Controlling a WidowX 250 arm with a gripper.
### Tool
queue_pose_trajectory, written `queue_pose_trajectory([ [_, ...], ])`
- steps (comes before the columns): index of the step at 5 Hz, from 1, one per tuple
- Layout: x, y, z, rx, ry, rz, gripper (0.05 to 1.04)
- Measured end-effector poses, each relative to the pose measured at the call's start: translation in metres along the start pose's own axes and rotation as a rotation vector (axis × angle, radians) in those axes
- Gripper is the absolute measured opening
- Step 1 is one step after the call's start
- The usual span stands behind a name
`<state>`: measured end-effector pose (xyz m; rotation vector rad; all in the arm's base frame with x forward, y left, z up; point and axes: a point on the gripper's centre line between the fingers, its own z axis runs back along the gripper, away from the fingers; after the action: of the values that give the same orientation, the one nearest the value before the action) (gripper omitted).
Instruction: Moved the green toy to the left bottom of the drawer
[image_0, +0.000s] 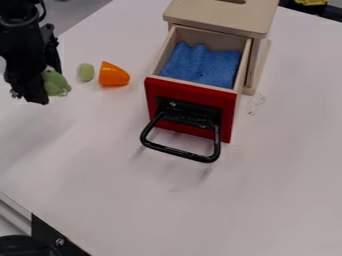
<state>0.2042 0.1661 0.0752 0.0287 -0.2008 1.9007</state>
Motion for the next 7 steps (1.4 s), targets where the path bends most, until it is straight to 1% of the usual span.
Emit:
queue_pose_trajectory([
  [1, -0.015, 0.013, -0.011, 0.016, 0.031, -0.057, 0.569],
  [2, -0.032, 0.021, -0.021, 0.017, 0.033, -0.147, 0.569],
  [3, -0.041, 0.032, -0.031, 0.031, 0.023, -0.209, 0.569],
  [4, -0.046, 0.043, -0.044, 0.065, 0.038, -0.244, 0.569],
  [5, -0.045, 0.046, -0.051, 0.087, 0.047, -0.29, 0.614],
  [6, -0.043, 0.049, -0.051, 0.104, 0.044, -0.311, 0.921],
  [7, -0.042, 0.047, -0.041, 0.08, 0.03, -0.324, 1.002],
])
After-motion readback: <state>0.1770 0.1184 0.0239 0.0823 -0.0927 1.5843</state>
